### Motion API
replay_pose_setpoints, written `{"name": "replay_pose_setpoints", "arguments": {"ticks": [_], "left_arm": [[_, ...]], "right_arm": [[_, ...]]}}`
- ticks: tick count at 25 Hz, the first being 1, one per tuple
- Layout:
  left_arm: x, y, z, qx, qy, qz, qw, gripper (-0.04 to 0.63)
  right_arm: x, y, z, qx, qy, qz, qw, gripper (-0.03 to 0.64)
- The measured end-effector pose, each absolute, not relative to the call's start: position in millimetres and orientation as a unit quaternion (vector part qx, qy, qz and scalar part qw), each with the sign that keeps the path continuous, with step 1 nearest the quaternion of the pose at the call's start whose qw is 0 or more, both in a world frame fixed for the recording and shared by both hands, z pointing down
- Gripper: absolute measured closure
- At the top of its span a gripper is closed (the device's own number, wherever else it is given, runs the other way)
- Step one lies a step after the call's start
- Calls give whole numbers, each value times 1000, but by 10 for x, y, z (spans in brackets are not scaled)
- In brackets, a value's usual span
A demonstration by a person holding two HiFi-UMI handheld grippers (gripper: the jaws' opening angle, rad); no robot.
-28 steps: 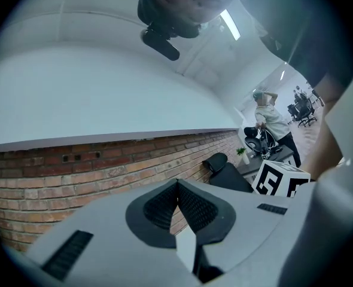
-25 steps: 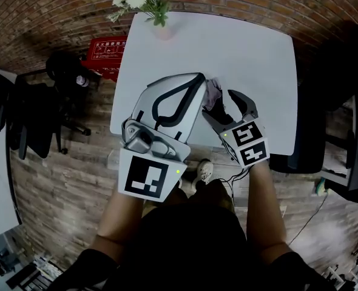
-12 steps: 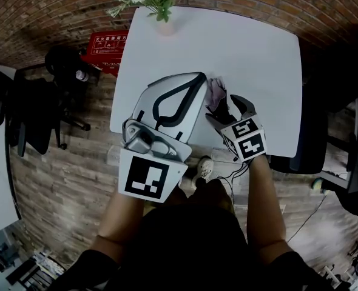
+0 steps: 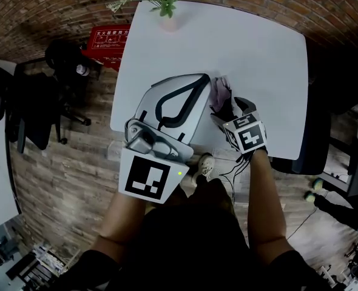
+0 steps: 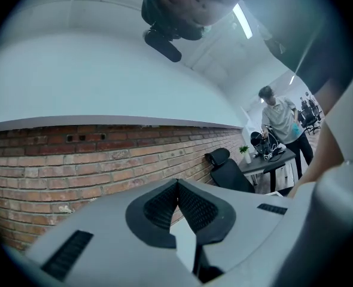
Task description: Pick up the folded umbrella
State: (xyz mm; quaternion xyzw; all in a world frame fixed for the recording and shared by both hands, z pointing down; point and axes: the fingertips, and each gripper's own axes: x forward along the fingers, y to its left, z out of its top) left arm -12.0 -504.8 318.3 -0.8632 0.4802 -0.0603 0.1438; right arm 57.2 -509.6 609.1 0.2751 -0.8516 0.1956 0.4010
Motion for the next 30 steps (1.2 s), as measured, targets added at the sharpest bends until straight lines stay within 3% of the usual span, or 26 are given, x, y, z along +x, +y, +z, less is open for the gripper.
{"name": "replay_pose_setpoints", "arguments": {"ticks": [30], "left_arm": [[-263,-5108,3464,-864,484,-73,115,583]], "right_arm": [[603,-5145,6722,269,-801,237,479,250]]}}
